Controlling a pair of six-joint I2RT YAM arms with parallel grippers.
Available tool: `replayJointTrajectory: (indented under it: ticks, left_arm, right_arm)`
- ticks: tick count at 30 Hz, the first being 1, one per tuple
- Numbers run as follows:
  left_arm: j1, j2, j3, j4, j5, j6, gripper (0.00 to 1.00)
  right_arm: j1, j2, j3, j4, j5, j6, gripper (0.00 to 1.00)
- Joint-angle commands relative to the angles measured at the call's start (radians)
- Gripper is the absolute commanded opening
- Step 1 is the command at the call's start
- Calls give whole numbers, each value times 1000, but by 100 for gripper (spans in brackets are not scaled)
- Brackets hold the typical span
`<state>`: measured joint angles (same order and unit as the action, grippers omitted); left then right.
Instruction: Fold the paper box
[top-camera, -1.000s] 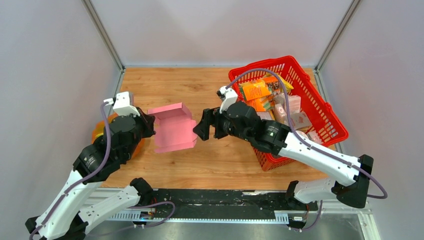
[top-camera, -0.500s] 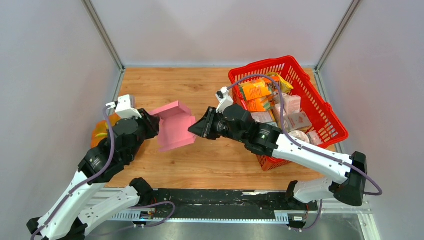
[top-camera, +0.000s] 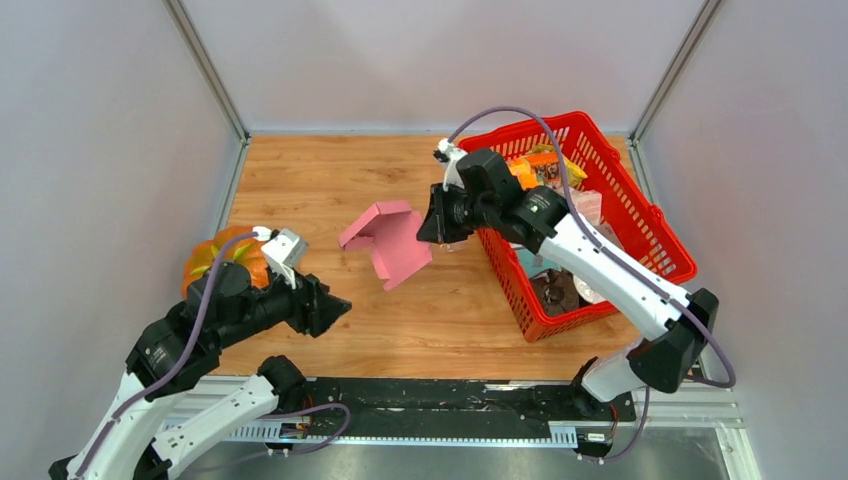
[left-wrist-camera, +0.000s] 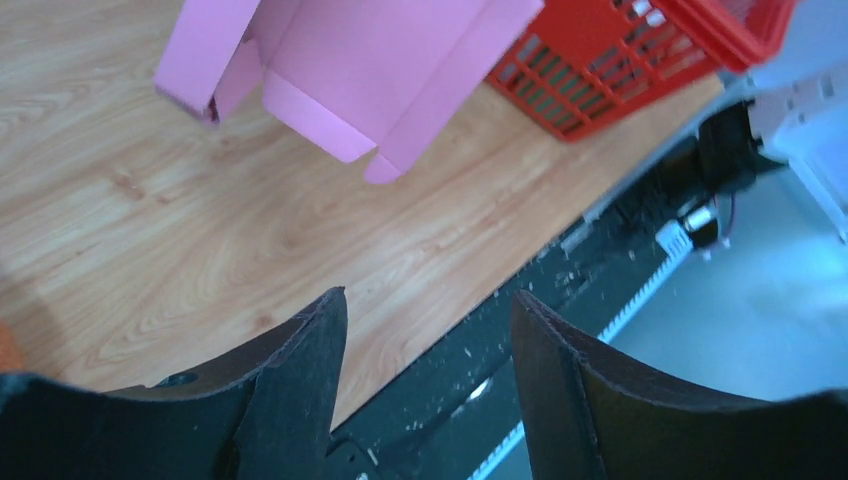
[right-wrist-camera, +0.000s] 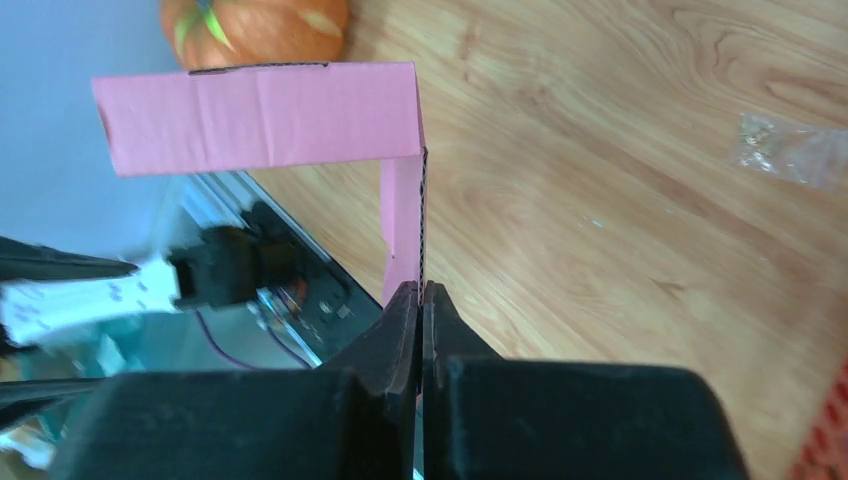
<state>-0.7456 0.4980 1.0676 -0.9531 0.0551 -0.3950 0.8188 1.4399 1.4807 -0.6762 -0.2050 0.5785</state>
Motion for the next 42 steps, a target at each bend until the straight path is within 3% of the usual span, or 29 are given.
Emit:
replayJointTrajectory:
  ticks: [1, 3, 8, 11, 12, 15, 20, 23, 24, 26, 27, 30, 32, 35, 36, 38, 42]
  left_arm:
    - [-1, 79, 83, -26, 161, 133, 73]
    - [-1, 155, 130, 2, 74, 101, 82]
    - [23, 345, 212, 99, 69, 44, 81]
    - [54, 421, 204, 85, 19, 39, 66]
    - [84, 419, 186, 88, 0, 29, 55]
    - [126, 305, 36, 177, -52, -54, 48]
    - [135, -23, -176, 235, -173, -140, 50]
    - [135, -136, -176, 142, -219, -140, 52]
    - [135, -154, -172, 117, -225, -137, 53]
    - [135, -194, -163, 62, -233, -128, 56]
    - [135, -203, -163, 47, -236, -127, 57]
    - [135, -228, -190, 36, -248, -123, 61]
    - [135, -216, -215, 57, -245, -116, 68]
    - [135, -136, -228, 100, -213, -81, 74]
    - [137, -104, -225, 111, -209, -71, 74]
    - [137, 7, -209, 134, -180, -41, 71]
    - [135, 198, -156, 224, -29, 85, 68]
  right_arm:
    - [8, 92, 180, -443, -71, -400, 0]
    - [19, 91, 176, -482, -19, -425, 0]
    - [34, 109, 158, -534, 116, -479, 2]
    - [42, 164, 203, -601, 238, -483, 4]
    - [55, 187, 251, -653, 271, -488, 3]
    - [95, 343, 340, -776, 404, -520, 2]
    - [157, 531, 567, -841, 561, -540, 3]
    - [203, 661, 723, -856, 595, -546, 19]
    - [227, 712, 763, -858, 602, -543, 38]
    - [256, 757, 873, -855, 630, -528, 49]
    - [261, 787, 909, -844, 628, -523, 60]
    - [266, 769, 994, -763, 587, -493, 68]
    - [249, 697, 954, -627, 541, -429, 72]
    - [221, 460, 681, -409, 411, -419, 79]
    - [208, 353, 553, -285, 377, -419, 87]
    - [192, 285, 500, -235, 311, -411, 92]
    - [180, 164, 422, -284, 360, -384, 98]
